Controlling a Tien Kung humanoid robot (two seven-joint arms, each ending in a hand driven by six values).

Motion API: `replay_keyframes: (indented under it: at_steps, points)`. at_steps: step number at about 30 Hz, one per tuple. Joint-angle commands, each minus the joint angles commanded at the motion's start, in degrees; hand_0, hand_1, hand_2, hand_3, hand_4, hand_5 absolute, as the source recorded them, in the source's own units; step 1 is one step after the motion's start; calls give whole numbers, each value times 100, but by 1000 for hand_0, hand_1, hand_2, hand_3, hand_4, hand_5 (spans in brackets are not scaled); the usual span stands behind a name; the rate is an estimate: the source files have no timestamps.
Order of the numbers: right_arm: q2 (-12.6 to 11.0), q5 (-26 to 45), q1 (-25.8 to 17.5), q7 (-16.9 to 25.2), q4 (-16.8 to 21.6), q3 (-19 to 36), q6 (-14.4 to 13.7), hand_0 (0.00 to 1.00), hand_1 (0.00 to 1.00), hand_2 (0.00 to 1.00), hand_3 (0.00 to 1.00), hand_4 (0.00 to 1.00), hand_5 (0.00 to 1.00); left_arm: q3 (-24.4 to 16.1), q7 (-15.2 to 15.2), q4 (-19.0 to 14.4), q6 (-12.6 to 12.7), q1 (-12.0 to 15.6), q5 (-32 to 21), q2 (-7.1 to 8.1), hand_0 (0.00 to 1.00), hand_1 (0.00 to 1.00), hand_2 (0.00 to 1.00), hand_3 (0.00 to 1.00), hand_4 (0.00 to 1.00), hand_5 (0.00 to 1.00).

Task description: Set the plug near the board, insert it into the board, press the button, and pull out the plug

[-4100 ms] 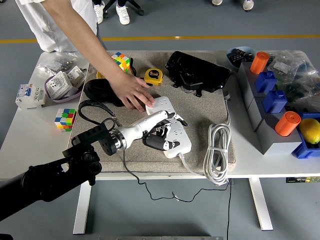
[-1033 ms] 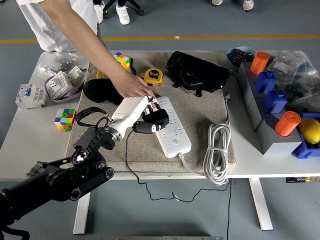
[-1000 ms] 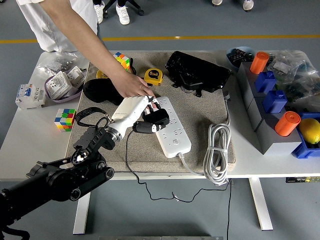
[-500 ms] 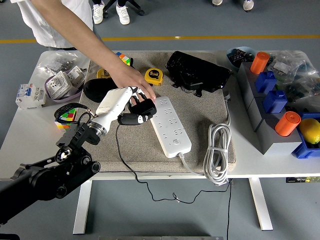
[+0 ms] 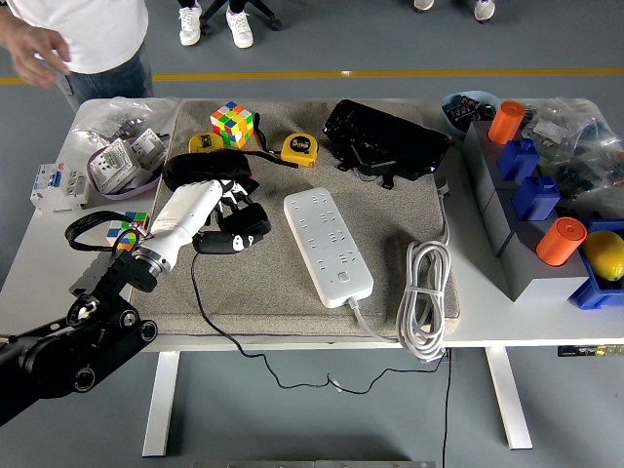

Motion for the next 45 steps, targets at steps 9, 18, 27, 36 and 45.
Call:
replay_keyframes:
  at_steps: [9,18,27,36,45]
  points:
    - [-16,10,4,0,0,-30,2,656,677,669,572,998,559,87,2,226,-87,5,-2,-31,270,441,491,542,746,114]
    - [-17,4,-5,-4,-1,-30,7,656,677,669,572,998,558,63,117,281,-201,41,18,-16,307,483,530,555,778,144]
    - [-15,-1,-29,-2,5,2,8,657,678,652,572,998,557,-19,198,219,-328,103,50,-7,406,585,611,611,968,318]
    - [6,-5,-42,-3,6,60,9,656,677,653,571,998,557,-230,176,47,-415,202,69,64,424,611,661,680,998,404]
    - [12,-15,-38,-1,3,66,8,656,677,652,571,998,555,-733,-122,-198,-417,452,-288,143,541,672,721,717,998,576]
